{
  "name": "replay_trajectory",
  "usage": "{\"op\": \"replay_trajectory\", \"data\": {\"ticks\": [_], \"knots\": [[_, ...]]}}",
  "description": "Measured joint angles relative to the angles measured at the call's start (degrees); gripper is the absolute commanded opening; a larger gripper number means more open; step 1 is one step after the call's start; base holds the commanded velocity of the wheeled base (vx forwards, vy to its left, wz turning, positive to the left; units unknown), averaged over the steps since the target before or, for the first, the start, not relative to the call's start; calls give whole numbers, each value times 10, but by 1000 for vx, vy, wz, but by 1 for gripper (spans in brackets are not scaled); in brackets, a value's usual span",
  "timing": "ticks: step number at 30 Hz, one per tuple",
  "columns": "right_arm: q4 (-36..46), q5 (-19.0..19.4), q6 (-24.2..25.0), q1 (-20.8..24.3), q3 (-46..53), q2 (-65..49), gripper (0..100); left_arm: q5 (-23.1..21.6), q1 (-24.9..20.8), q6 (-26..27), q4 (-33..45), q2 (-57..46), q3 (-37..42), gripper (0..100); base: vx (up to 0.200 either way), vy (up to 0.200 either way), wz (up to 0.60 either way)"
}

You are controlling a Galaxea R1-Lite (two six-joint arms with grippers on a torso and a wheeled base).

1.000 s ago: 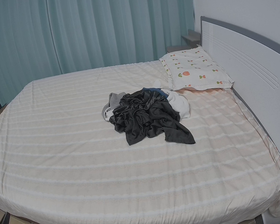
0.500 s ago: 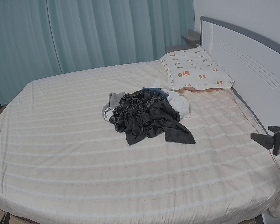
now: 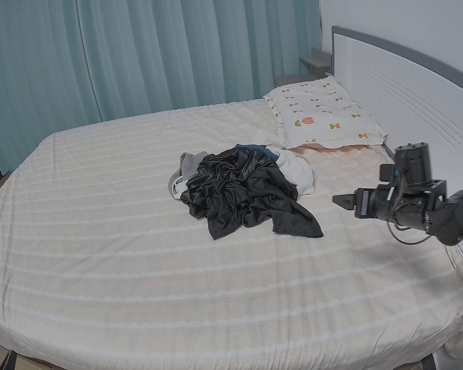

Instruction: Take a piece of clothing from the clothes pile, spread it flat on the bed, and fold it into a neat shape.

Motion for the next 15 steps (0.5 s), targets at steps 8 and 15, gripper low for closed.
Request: {"op": "replay_trajectory", "data": {"ticks": [8,15], "knots": [[1,-20,24,8,-173,174,100,0,0,0,0,0,0,100,0,0,0],[31,-21,30,-3,-272,269,100,0,0,0,0,0,0,100,0,0,0]]}}
